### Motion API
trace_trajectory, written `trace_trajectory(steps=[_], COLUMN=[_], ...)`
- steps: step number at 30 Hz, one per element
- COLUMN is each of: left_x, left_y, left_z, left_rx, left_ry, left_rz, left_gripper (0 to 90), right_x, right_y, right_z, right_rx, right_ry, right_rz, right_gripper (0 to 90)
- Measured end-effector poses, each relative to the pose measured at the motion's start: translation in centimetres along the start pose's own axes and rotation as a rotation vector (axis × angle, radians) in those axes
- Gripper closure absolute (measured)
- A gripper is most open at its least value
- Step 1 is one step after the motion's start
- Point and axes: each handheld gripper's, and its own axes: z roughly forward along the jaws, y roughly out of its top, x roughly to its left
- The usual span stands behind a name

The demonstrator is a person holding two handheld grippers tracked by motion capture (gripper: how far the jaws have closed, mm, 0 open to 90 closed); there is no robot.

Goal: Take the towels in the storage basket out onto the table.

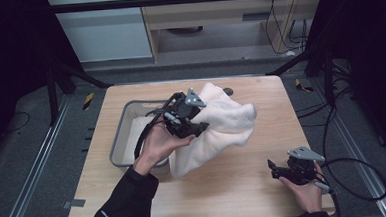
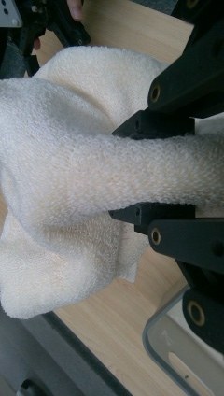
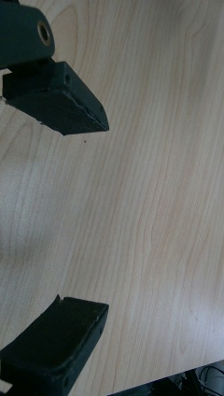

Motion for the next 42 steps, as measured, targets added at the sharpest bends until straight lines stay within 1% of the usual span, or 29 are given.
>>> trace_trajectory(steps=[3,4,5,9,12,14,15,21,29,32,35,37,40,42], left_x=[-0.1,-0.1,-0.1,-0.2,-0.2,-0.3,-0.3,-0.4,-0.8,-1.0,-1.3,-1.4,-1.7,-1.8], left_y=[-0.2,-0.2,-0.3,-0.5,-0.7,-1.1,-1.1,-1.8,-2.7,-3.0,-3.3,-3.4,-3.5,-3.6], left_z=[1.1,1.4,1.7,3.0,4.1,5.2,5.2,7.1,8.7,9.5,10.4,10.8,11.3,11.5], left_rx=[0.011,0.024,0.033,0.041,0.054,0.057,0.057,0.081,0.103,0.108,0.120,0.127,0.137,0.137], left_ry=[-0.003,-0.004,-0.009,-0.019,-0.031,-0.040,-0.040,-0.060,-0.074,-0.083,-0.092,-0.092,-0.099,-0.100], left_rz=[-0.001,0.011,0.014,0.015,0.026,0.018,0.018,0.013,0.013,0.016,0.018,0.024,0.031,0.034], left_gripper=[67.1,67.1,67.1,67.0,66.9,66.9,66.9,66.9,66.7,66.5,66.3,66.1,65.7,65.3], right_x=[0.0,0.0,0.0,0.0,0.0,0.0,0.0,-0.1,-0.3,-0.3,-0.4,-0.4,-0.6,-0.6], right_y=[0.0,0.0,0.0,0.0,0.0,0.0,0.0,0.0,0.0,0.0,0.0,0.0,0.0,0.1], right_z=[0.0,0.1,0.1,0.1,0.1,0.1,0.1,0.1,0.1,0.1,0.0,-0.1,-0.2,-0.3], right_rx=[0.003,0.001,0.002,0.002,0.001,0.001,0.001,0.009,0.019,0.020,0.021,0.020,0.011,0.001], right_ry=[-0.002,-0.002,-0.002,-0.003,0.002,0.002,0.002,-0.017,-0.039,-0.044,-0.060,-0.072,-0.089,-0.090], right_rz=[0.002,-0.001,-0.003,-0.001,0.003,0.003,0.003,-0.005,-0.012,-0.005,-0.004,0.011,0.009,0.011], right_gripper=[11.5,11.6,11.7,11.9,11.9,11.9,11.9,12.0,12.3,12.4,12.4,12.5,12.9,14.5])
